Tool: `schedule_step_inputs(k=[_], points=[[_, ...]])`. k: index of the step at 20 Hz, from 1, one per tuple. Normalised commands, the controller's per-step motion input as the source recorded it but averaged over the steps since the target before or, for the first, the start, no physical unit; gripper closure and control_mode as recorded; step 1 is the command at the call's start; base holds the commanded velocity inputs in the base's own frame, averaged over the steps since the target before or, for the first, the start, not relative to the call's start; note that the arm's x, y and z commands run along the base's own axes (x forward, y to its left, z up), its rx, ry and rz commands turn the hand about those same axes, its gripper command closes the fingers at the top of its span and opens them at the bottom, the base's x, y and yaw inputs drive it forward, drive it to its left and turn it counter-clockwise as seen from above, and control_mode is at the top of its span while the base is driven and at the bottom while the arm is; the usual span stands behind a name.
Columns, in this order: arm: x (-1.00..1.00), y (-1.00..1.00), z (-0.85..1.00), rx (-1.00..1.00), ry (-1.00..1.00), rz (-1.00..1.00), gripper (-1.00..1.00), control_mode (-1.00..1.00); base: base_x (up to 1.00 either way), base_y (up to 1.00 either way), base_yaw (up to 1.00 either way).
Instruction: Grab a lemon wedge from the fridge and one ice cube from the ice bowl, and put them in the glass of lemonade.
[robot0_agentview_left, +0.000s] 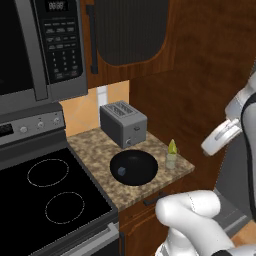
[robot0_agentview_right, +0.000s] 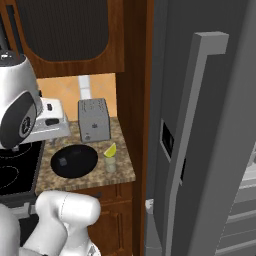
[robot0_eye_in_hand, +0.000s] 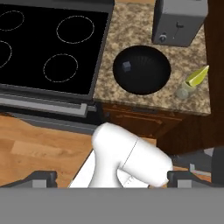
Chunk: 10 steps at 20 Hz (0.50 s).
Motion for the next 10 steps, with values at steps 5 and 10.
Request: schedule_step_inputs(k=[5, 10], points=[[0.17, 0.09, -0.13, 0.01, -0.18, -0.06, -1.00, -1.00, 0.00, 0.00, 0.00], [0.41, 0.23, -0.44, 0.00, -0.40, -0.10, -1.00, -1.00, 0.00, 0.00, 0.00]])
